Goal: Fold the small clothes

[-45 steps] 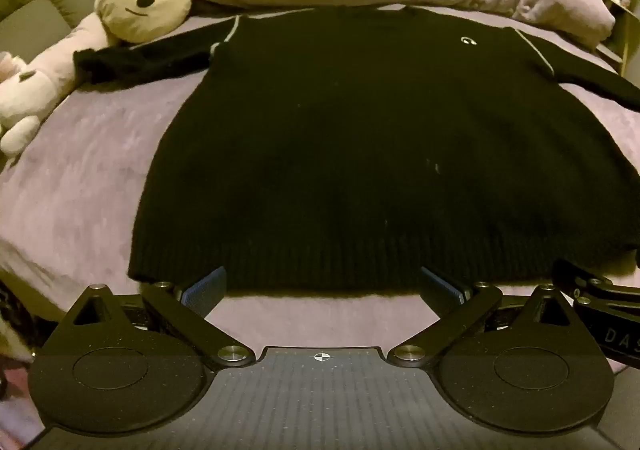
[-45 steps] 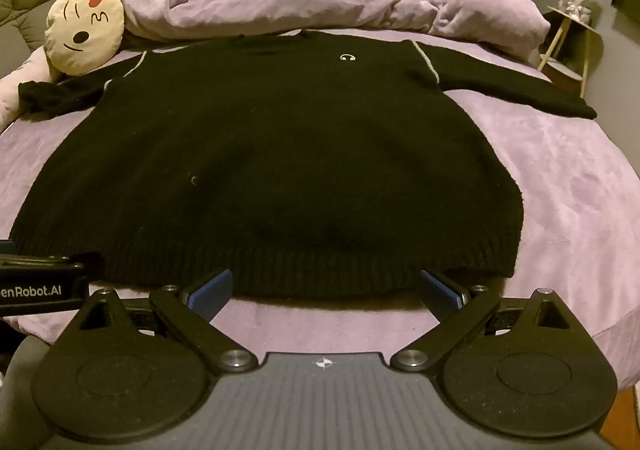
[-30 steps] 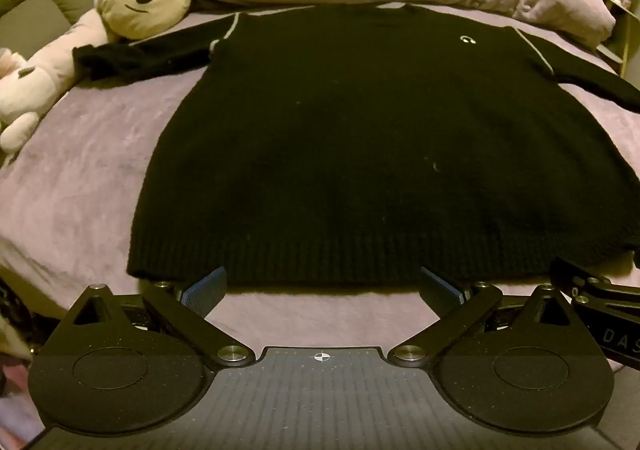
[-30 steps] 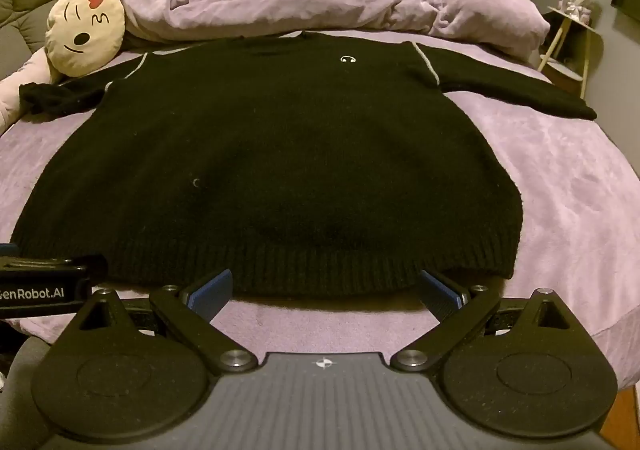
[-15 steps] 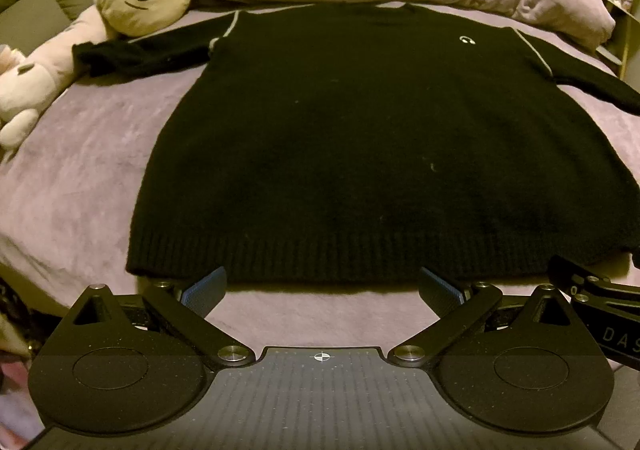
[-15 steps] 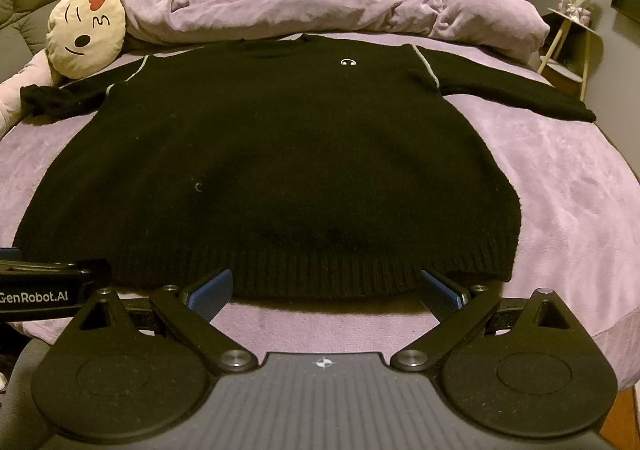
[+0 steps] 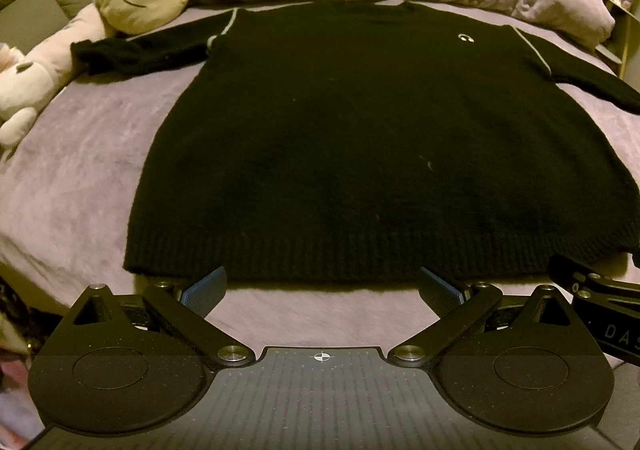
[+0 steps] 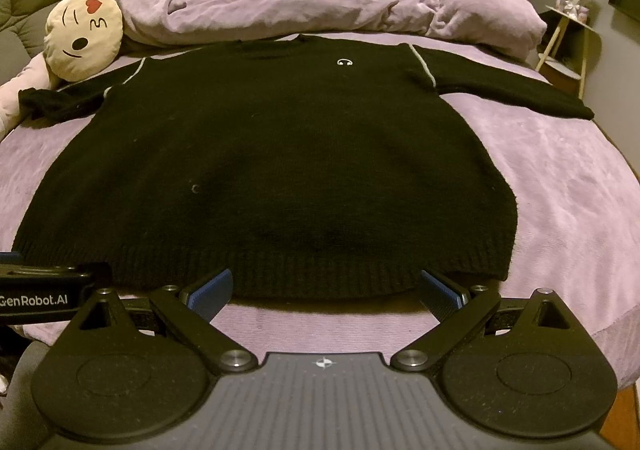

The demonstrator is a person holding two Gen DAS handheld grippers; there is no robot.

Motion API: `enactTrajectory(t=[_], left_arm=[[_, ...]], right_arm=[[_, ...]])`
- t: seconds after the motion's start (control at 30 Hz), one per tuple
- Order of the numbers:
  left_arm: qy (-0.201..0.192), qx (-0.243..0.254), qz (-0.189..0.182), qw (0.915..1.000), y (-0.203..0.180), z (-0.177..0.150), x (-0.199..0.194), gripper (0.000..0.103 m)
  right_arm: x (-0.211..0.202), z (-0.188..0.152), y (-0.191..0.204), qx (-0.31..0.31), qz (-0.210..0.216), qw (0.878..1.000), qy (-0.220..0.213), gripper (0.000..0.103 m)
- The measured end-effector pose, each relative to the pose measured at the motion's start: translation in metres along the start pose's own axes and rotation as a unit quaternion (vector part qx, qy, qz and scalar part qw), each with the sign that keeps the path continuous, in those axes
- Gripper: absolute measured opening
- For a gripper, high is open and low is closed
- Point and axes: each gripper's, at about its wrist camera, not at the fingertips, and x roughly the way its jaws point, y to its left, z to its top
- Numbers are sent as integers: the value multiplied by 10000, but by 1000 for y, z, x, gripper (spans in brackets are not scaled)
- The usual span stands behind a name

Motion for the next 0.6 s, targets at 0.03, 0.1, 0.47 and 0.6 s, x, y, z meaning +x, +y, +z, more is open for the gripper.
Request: enactTrajectory(t=[0.03,0.1,0.47,0.6], left_arm=[[2,1,-4,10000,0,0,0,103],[12,-3,-1,10000,0,0,1,103],[65,-6,-26,10000,-1,2,1,103],[72,-9,-30,10000,-2,1,1,103]], right_arm=[[0,0,0,4,1,10000,2,99],[0,0,-1,1,1,10000,-4,99],[1,-1,-2,11,6,10000,-6,99],[1,0,-3,12,14,10000,4,99]])
